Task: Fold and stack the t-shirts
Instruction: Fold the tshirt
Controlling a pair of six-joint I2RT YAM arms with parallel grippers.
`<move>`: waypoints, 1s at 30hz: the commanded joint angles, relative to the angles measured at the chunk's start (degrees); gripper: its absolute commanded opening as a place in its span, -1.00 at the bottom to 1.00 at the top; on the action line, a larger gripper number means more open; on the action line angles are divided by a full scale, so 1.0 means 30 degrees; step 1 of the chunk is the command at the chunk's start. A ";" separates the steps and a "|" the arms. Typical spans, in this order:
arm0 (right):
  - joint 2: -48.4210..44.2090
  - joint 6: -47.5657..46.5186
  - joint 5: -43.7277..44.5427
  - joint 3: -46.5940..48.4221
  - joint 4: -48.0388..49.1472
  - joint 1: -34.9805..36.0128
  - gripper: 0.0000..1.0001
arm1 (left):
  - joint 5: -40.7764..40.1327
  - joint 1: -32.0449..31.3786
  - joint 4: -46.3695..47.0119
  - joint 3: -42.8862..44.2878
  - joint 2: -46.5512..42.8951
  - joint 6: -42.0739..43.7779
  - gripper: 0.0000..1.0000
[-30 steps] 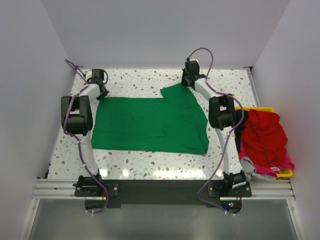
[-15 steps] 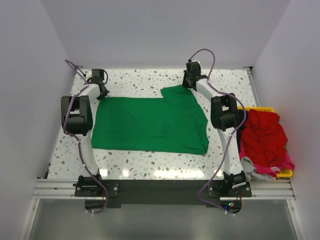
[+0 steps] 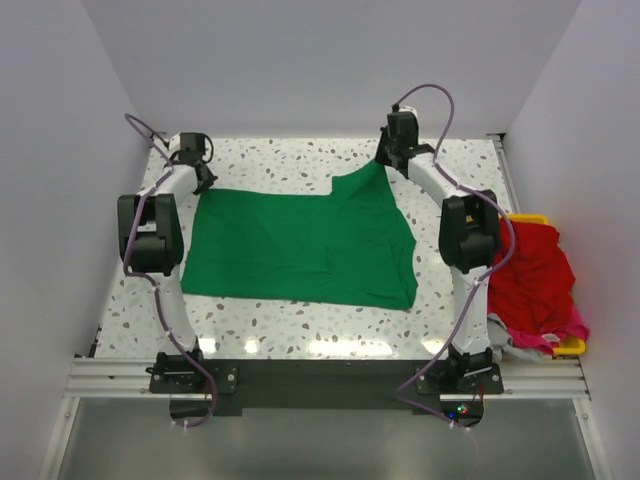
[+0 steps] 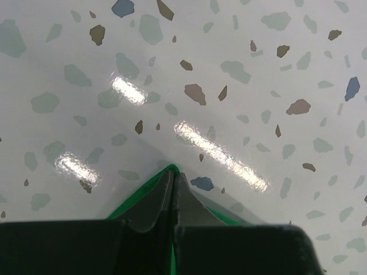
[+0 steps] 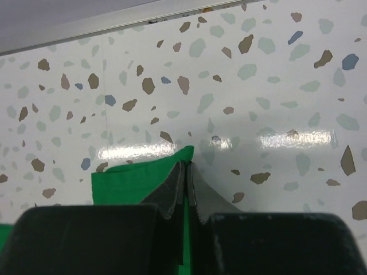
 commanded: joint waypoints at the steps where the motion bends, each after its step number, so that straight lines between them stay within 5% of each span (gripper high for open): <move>1: -0.2063 0.0371 0.0121 -0.1215 0.1412 -0.0139 -1.00 | -0.0033 -0.0051 0.0360 0.0097 -0.1370 0.0111 -1.00; 30: -1.5513 0.4590 -0.1315 -1.6363 0.1035 -0.0022 -1.00 | -0.0443 0.0301 0.0241 -0.5848 -0.6349 -0.0329 -1.00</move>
